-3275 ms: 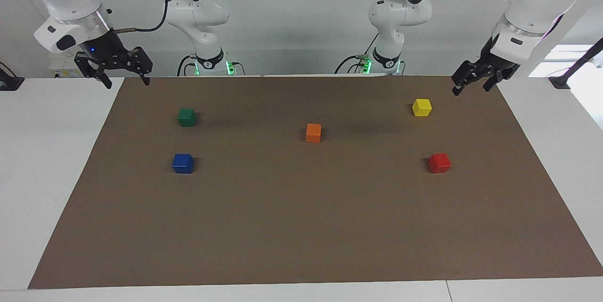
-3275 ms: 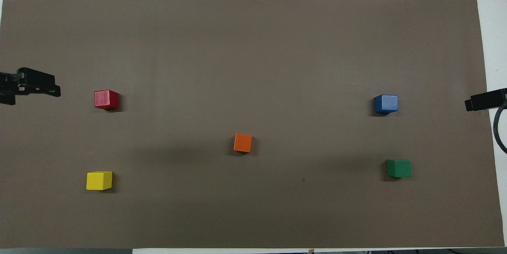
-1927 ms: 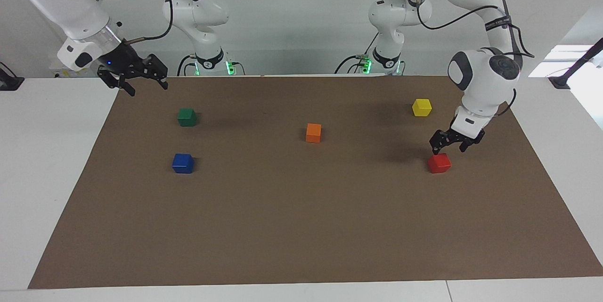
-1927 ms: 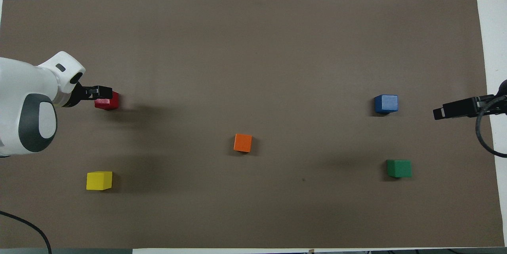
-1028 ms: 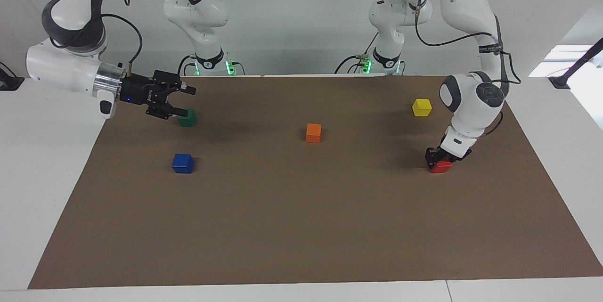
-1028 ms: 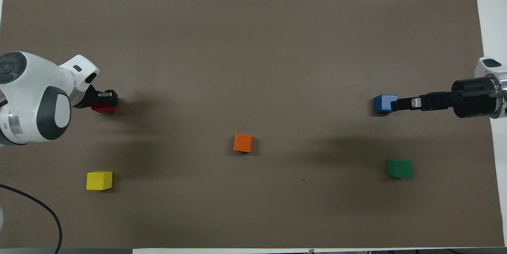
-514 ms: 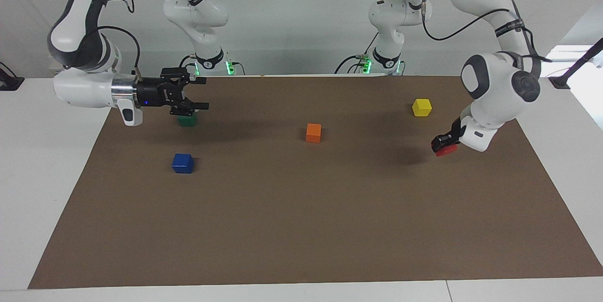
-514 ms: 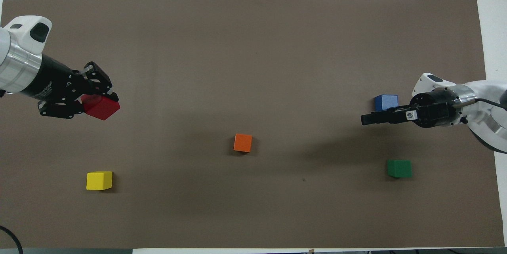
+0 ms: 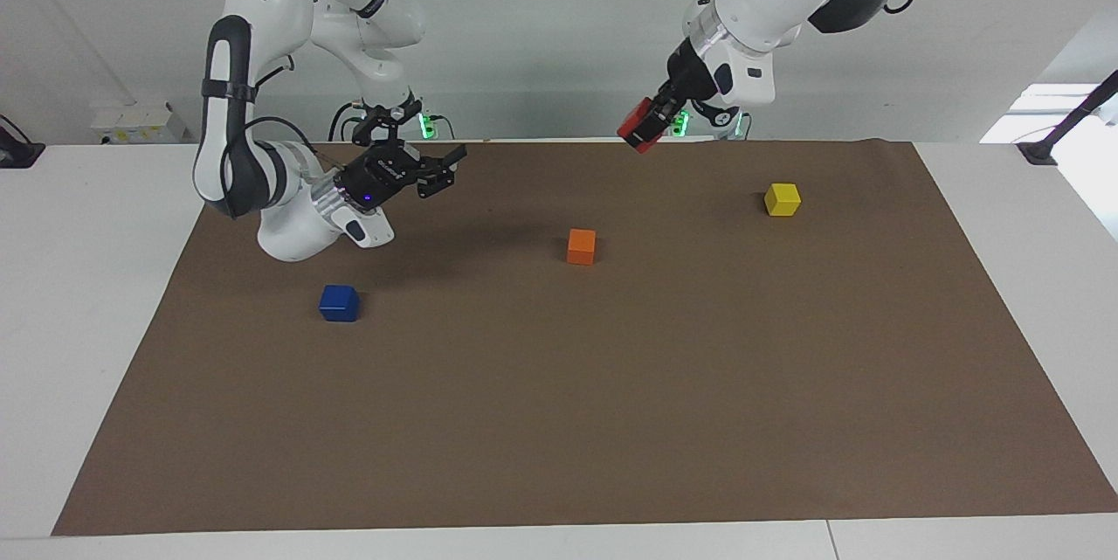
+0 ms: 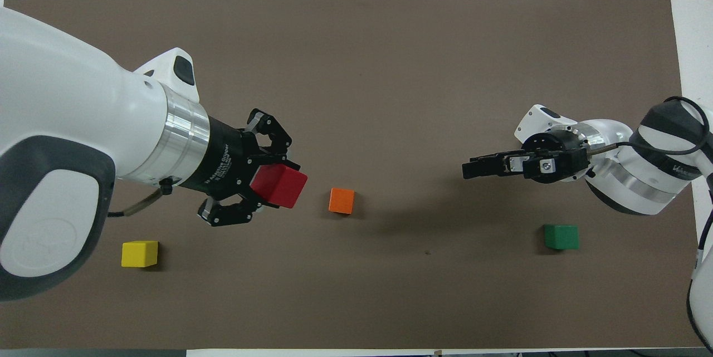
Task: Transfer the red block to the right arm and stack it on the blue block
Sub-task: 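Carry the red block toward the right gripper while it reaches over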
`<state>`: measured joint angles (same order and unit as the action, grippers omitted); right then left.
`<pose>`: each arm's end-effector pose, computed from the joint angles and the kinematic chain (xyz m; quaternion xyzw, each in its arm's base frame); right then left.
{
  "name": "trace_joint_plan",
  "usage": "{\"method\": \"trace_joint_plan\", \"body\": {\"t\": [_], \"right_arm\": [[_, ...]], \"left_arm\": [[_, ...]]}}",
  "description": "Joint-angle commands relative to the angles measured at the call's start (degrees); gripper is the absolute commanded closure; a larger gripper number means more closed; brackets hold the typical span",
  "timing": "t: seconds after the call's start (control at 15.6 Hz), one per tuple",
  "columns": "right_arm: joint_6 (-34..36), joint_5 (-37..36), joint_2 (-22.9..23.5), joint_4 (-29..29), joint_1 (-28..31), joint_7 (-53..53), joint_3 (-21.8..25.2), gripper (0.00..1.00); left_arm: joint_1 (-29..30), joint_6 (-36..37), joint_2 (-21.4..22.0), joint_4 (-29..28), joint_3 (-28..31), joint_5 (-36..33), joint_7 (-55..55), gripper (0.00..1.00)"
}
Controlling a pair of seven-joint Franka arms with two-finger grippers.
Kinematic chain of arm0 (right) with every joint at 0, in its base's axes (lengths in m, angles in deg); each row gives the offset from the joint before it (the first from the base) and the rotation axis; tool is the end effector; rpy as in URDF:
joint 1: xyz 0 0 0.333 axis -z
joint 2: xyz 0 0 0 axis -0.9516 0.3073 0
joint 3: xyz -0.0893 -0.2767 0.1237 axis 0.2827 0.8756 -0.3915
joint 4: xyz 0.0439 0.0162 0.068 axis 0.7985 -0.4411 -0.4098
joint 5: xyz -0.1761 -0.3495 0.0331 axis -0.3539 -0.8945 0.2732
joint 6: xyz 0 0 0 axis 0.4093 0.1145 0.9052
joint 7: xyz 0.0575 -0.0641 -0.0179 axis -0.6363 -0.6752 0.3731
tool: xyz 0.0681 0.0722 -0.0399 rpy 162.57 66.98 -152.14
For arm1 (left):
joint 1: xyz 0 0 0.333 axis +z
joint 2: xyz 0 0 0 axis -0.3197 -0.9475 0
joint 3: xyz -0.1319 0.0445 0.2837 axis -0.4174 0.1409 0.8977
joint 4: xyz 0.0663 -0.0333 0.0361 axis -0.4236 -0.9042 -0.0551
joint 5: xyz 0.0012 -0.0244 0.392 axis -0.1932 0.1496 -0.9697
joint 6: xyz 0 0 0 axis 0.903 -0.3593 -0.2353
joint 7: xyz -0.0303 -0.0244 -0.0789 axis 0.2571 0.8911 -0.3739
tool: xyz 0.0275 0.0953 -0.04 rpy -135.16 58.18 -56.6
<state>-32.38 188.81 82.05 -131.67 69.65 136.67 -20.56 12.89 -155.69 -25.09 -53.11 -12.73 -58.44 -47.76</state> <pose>0.5145 0.1068 0.3958 -0.4596 -0.1085 0.0048 0.8814 0.4755 -0.2862 0.6265 0.8328 0.4952 -0.2032 0.1410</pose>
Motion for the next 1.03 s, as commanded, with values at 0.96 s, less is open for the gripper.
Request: {"method": "trace_joint_plan", "body": {"t": [0.96], "right_arm": [[3.16,17.64,12.32,3.79,-16.42,22.54,0.00,0.00]], "left_arm": [[-13.30,-36.99,13.27,-22.60,-0.04,10.11,-24.30,1.00]]}}
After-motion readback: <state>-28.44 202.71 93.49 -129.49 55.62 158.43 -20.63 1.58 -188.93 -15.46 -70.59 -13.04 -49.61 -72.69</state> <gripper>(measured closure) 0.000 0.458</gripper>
